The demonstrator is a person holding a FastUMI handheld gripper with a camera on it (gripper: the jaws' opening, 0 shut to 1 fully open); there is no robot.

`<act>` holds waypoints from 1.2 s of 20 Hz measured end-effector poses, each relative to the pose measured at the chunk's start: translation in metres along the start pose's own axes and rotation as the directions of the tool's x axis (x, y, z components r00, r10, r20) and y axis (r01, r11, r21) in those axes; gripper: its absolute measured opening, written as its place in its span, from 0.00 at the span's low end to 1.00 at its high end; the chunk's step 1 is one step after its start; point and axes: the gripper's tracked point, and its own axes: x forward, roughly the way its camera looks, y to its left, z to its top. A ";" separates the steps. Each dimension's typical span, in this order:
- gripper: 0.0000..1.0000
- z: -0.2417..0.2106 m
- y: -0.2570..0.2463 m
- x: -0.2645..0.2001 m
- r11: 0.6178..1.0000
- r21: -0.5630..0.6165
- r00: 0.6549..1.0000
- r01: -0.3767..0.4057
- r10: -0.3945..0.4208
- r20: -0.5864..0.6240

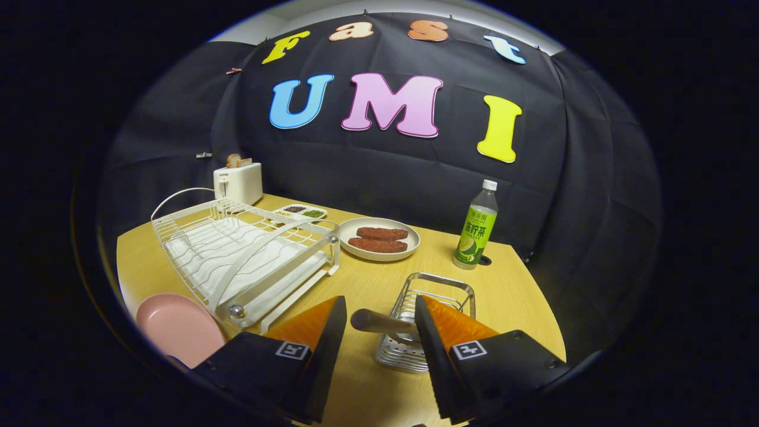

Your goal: Take the plate from the dish rack, then take the spoon from the basket and place it into the plate.

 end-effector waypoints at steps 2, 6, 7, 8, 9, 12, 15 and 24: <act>0.61 0.005 0.001 0.001 1.000 0.021 1.000 -0.007 0.007 0.022; 0.46 0.004 -0.003 -0.002 0.997 0.080 1.000 -0.014 0.013 0.012; 0.45 0.005 -0.004 -0.001 0.996 0.087 1.000 -0.013 0.013 0.010; 0.44 0.007 -0.007 -0.001 0.996 0.084 1.000 -0.006 0.005 0.016; 0.41 0.011 -0.007 -0.001 0.996 0.091 1.000 -0.011 0.009 0.017; 0.29 0.024 -0.019 -0.004 0.995 0.094 0.998 0.040 -0.045 0.051; 0.19 0.021 -0.027 -0.007 0.993 0.104 0.997 0.063 -0.067 0.037; 0.11 0.041 -0.030 -0.011 0.993 0.115 0.999 0.035 -0.039 0.033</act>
